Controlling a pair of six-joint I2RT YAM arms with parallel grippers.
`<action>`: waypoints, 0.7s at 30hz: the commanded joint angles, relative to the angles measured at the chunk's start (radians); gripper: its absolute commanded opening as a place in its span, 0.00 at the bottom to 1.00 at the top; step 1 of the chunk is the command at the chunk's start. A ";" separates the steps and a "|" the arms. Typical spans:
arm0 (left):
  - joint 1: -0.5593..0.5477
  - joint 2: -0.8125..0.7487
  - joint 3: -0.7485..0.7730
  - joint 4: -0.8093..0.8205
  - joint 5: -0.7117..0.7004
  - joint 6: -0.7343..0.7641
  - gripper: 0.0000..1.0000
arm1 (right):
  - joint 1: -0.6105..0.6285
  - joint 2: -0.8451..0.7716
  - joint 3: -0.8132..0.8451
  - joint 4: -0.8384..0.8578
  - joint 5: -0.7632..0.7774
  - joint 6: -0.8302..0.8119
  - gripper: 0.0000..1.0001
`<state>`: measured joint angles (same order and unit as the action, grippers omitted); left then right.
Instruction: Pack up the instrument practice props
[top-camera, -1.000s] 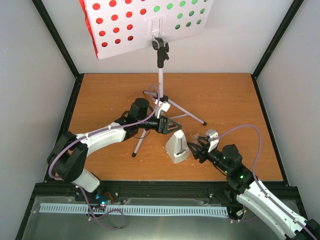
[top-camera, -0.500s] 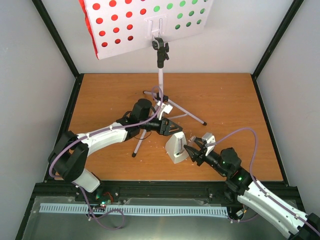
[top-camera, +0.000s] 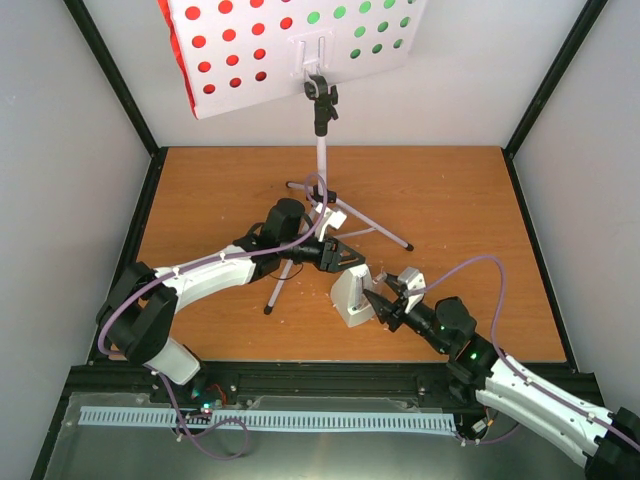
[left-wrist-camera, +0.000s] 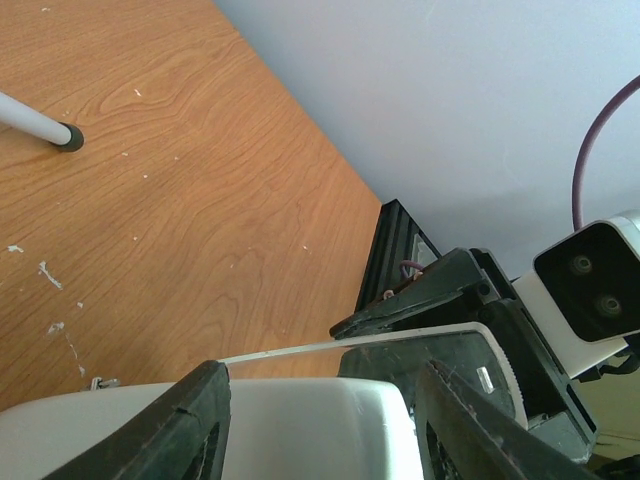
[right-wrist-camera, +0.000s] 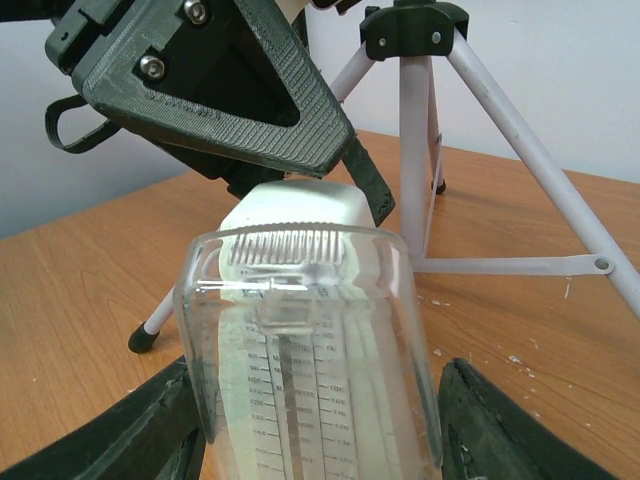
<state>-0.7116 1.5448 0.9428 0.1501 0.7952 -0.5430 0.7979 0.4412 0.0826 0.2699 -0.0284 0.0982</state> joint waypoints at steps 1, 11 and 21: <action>-0.010 -0.007 0.003 -0.011 -0.004 0.023 0.52 | 0.030 0.018 -0.023 0.081 0.050 -0.009 0.47; -0.012 -0.008 -0.007 -0.002 0.004 0.021 0.51 | 0.092 0.035 -0.045 0.129 0.125 0.014 0.47; -0.014 -0.013 -0.011 0.002 0.013 0.023 0.52 | 0.140 0.071 -0.054 0.187 0.202 0.023 0.47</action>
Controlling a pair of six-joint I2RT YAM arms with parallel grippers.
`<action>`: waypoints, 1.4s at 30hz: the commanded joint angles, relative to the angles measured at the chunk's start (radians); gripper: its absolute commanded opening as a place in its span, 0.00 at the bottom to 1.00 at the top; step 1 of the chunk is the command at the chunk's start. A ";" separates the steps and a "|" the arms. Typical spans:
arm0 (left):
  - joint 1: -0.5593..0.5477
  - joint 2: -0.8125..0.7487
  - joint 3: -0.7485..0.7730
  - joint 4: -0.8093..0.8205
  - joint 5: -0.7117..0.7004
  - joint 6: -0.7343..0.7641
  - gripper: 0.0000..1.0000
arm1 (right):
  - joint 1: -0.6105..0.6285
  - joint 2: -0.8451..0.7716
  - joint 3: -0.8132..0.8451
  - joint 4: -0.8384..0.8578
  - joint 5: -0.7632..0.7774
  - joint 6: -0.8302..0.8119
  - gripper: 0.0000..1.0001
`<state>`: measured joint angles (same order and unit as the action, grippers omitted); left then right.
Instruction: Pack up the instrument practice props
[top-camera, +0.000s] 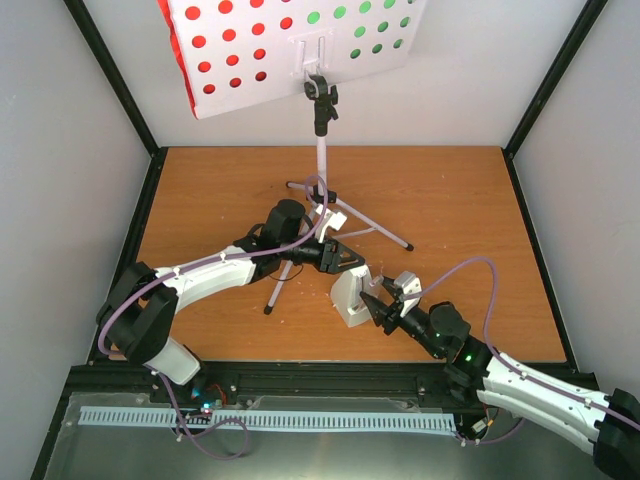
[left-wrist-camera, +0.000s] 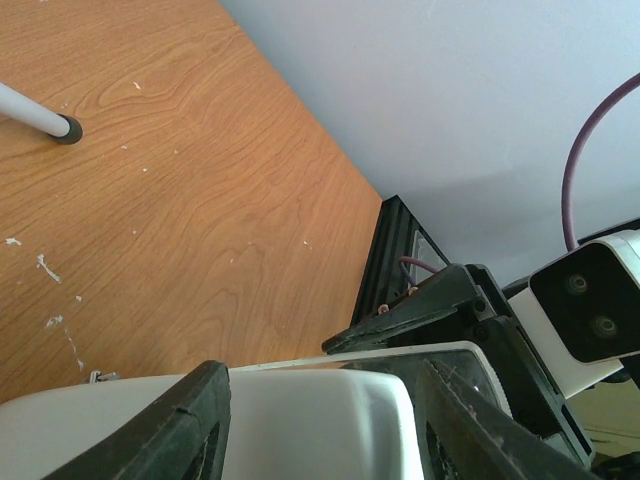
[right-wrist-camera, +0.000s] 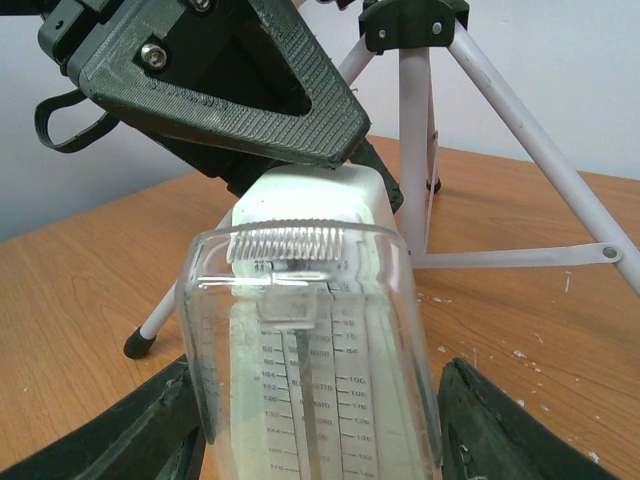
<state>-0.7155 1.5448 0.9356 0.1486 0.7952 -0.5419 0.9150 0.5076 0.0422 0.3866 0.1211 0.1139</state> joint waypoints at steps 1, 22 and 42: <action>-0.009 -0.012 -0.004 0.003 0.013 0.022 0.52 | 0.028 0.008 -0.014 0.074 0.058 0.007 0.47; -0.009 -0.044 -0.035 -0.007 0.014 0.033 0.52 | 0.116 0.060 -0.020 0.138 0.173 0.032 0.46; -0.010 -0.060 -0.041 -0.020 0.012 0.035 0.52 | 0.159 -0.042 0.003 0.004 0.261 0.024 0.47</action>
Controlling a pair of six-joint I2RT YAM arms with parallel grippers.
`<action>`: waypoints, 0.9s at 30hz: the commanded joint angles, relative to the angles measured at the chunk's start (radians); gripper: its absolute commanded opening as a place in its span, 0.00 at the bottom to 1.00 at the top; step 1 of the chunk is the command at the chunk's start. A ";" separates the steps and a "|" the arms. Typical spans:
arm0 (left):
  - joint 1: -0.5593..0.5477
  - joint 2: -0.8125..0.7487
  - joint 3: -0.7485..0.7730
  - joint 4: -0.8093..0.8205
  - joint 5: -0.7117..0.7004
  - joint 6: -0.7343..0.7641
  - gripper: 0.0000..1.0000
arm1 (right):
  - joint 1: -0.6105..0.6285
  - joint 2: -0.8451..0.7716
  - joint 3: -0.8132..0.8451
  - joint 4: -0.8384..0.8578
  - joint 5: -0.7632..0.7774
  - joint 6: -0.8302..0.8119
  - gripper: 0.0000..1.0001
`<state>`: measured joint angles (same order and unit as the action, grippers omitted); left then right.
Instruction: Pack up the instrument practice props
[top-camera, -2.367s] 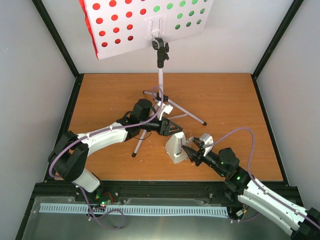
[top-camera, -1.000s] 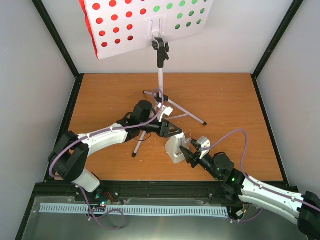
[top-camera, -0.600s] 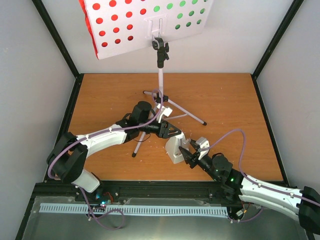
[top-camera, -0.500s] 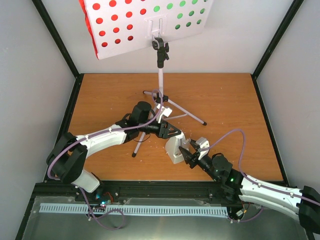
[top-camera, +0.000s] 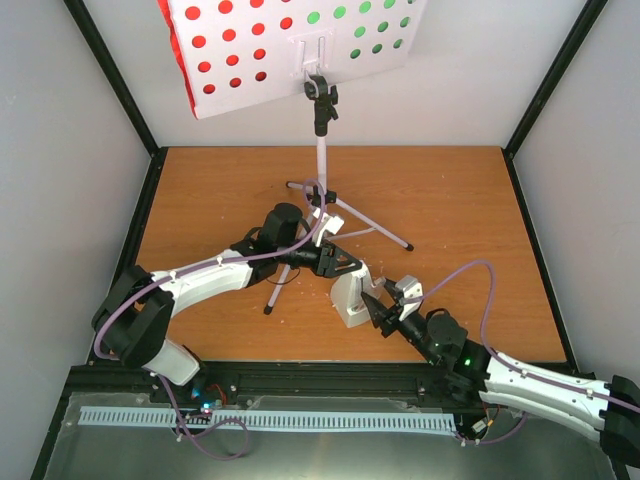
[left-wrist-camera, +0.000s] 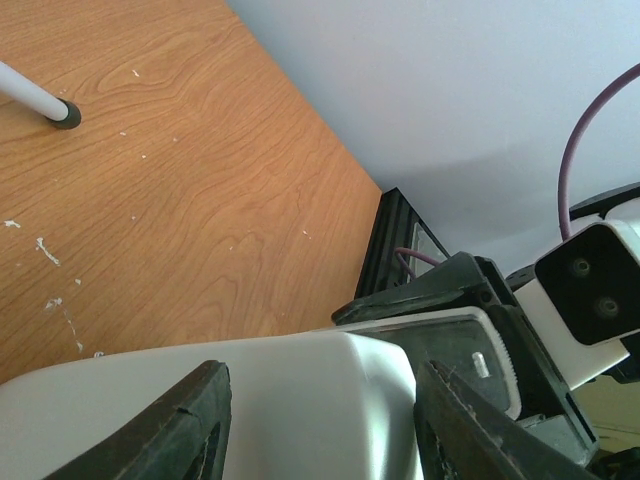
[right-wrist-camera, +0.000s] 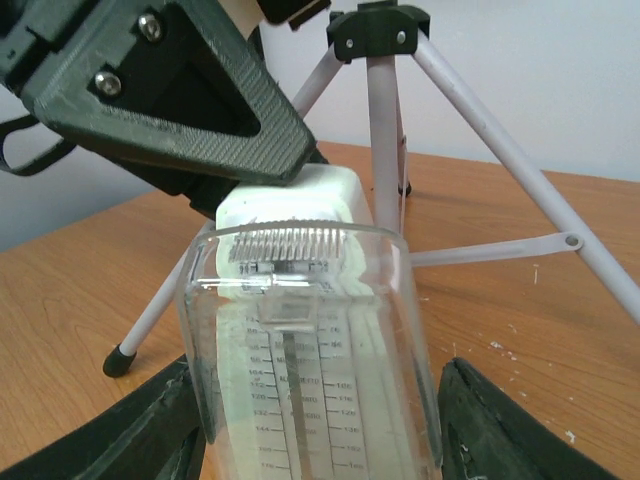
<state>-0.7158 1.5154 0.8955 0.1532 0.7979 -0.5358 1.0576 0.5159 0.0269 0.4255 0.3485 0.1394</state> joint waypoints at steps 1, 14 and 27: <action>-0.011 -0.032 -0.002 -0.024 0.008 0.027 0.52 | 0.016 -0.060 0.020 -0.042 0.032 0.000 0.47; -0.011 -0.035 -0.020 -0.014 0.012 0.016 0.52 | 0.071 0.011 0.016 0.018 0.088 0.048 0.46; -0.012 -0.043 -0.030 0.002 0.011 0.007 0.52 | 0.110 0.051 0.016 0.086 0.166 0.046 0.46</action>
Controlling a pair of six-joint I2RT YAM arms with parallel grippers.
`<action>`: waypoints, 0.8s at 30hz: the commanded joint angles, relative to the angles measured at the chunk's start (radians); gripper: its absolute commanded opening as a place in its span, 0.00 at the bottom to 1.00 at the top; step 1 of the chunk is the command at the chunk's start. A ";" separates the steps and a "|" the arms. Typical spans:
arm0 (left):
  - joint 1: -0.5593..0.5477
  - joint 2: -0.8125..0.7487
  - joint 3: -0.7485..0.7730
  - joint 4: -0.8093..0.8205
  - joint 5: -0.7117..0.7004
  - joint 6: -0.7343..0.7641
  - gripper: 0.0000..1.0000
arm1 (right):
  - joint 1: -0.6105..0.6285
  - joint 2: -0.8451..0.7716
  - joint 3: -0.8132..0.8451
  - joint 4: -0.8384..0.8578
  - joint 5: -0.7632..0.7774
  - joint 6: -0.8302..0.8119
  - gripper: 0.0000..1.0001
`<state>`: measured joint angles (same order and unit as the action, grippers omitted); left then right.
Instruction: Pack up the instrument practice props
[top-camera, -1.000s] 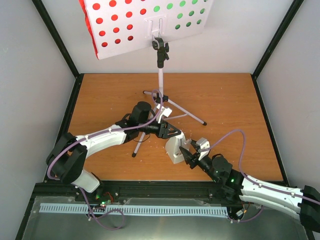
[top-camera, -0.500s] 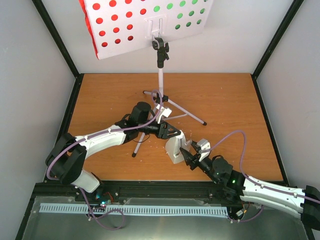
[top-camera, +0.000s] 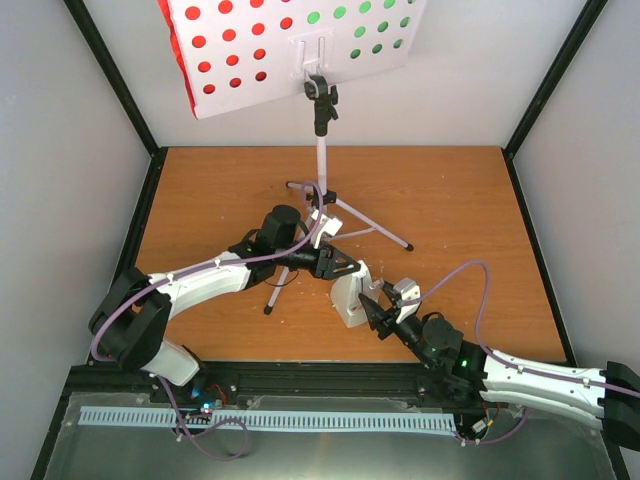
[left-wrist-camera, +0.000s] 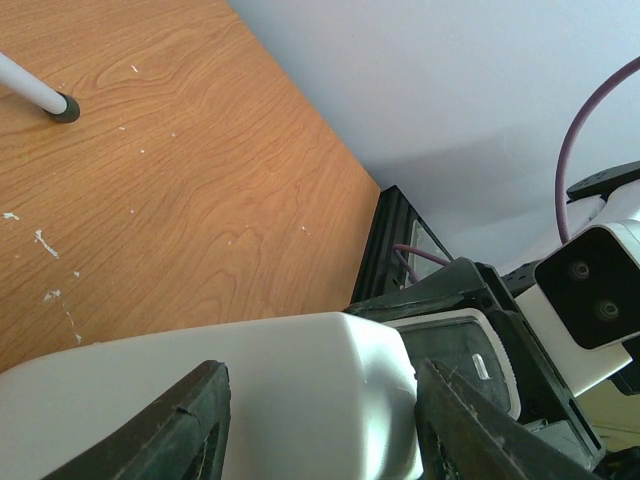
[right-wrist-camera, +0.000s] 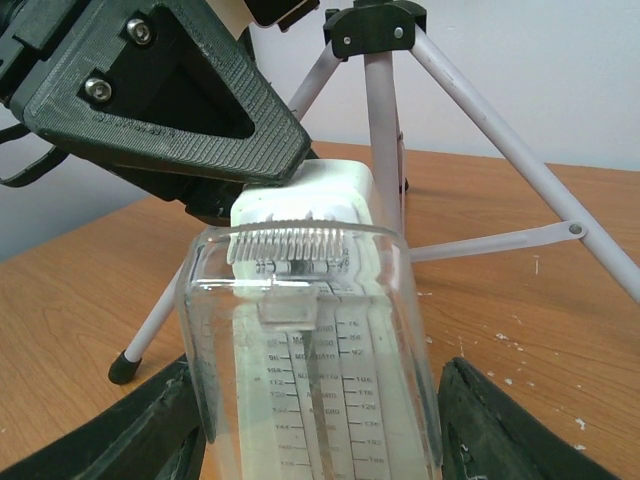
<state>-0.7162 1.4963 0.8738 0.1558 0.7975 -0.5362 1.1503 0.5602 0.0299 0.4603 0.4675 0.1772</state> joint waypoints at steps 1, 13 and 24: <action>-0.012 -0.022 -0.008 0.000 0.011 0.005 0.52 | 0.019 0.013 0.012 0.057 0.049 0.008 0.46; -0.014 -0.019 -0.010 0.004 0.014 0.003 0.52 | 0.039 0.107 0.000 0.136 0.082 0.018 0.46; -0.015 -0.016 -0.006 0.005 0.020 0.002 0.52 | 0.046 0.114 -0.013 0.121 0.114 0.022 0.46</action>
<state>-0.7181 1.4963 0.8722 0.1604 0.7979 -0.5365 1.1847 0.6678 0.0299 0.5659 0.5468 0.1848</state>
